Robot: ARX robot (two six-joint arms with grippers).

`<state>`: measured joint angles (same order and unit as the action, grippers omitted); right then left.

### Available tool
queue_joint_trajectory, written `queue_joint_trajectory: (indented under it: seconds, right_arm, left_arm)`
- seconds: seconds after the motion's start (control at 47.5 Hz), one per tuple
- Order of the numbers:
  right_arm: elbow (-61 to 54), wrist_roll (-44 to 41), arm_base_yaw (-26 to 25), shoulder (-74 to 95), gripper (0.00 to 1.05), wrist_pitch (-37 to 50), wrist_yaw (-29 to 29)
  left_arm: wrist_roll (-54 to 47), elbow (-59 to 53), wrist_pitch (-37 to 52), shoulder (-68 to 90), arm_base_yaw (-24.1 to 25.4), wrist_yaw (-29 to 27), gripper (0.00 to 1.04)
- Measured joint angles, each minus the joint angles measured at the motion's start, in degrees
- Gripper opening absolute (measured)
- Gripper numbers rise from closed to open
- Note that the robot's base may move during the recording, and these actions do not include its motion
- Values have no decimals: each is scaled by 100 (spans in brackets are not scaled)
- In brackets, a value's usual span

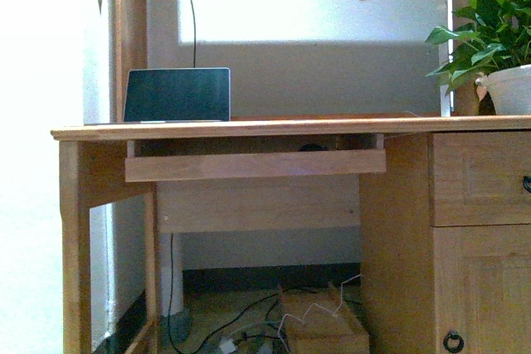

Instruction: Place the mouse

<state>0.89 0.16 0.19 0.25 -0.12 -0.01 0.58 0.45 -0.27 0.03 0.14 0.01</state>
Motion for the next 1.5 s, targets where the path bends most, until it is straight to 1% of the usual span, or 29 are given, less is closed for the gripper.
queue_joint_trajectory:
  seconds: [1.495]
  right_arm:
    - [0, 0, 0, 0, 97, 0, 0]
  left_arm:
    - [0, 0, 0, 0, -4, 0, 97]
